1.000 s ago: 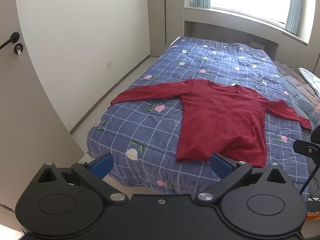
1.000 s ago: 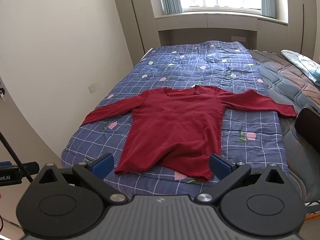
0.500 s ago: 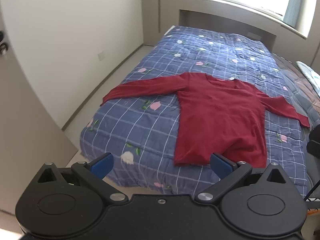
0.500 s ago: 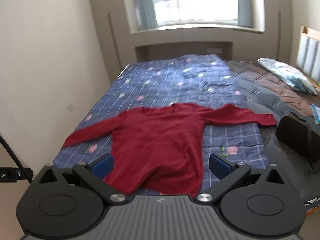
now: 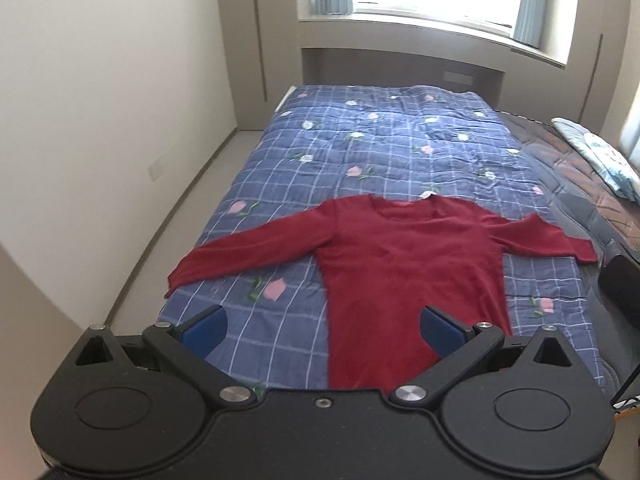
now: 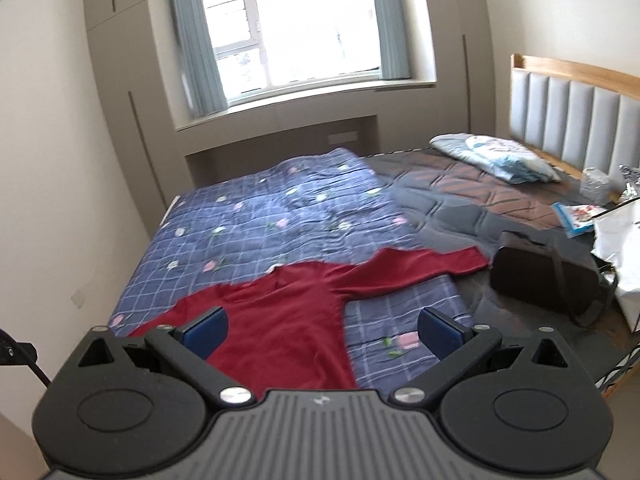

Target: Fold small clothes

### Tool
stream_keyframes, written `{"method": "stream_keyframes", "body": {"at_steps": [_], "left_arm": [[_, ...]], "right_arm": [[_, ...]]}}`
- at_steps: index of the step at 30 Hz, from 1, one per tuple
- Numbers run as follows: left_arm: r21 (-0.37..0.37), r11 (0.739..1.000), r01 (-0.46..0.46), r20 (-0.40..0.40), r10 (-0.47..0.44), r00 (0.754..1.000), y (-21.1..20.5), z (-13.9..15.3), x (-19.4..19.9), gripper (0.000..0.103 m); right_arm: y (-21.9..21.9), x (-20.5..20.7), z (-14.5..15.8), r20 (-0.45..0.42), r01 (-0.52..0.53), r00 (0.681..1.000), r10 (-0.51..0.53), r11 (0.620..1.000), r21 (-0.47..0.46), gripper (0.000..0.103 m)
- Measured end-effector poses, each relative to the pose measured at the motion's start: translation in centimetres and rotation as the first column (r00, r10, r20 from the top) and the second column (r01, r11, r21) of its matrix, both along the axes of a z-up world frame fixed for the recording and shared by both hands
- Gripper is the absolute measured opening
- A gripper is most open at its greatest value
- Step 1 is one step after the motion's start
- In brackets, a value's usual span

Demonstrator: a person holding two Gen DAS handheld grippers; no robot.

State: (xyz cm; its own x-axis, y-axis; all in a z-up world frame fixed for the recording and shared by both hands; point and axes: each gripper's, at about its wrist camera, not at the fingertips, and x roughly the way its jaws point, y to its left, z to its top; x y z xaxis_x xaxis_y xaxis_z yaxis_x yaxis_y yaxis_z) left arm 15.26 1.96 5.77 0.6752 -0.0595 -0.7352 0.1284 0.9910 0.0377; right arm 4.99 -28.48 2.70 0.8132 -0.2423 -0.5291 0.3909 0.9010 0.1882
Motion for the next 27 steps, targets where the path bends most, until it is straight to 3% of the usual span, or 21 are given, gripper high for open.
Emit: {"method": "stream_keyframes", "body": {"at_steps": [7,15,21,27], "left_arm": [[-0.007,0.999,0.045,-0.004,-0.045,0.999,-2.0,0.1,2.5,0.102],[0.02,1.0,0.024,-0.035,-0.023,0.999,-5.9,-1.5,7.5,0.102],[0.016,1.0,-0.001,-0.129,0.003,0.992,-10.7,-4.7,13.6,0.102],[-0.011,0.997,-0.072,-0.262,0.067,0.963,-16.0,-7.9,18.0,0.102]], "right_arm": [[-2.3,2.7,-1.2,-0.017,0.03,0.999,-0.03,0.999,0.024,0.103],[-7.9,10.3,-4.6,-0.068,-0.014,0.998,0.019,0.997,0.073,0.103],[-14.1,16.8,-8.6,-0.208,-0.005,0.977,0.042,0.985,0.175,0.103],[-19.9,20.6,-10.4,-0.238,0.023,0.971,0.022,0.982,0.185,0.103]]}}
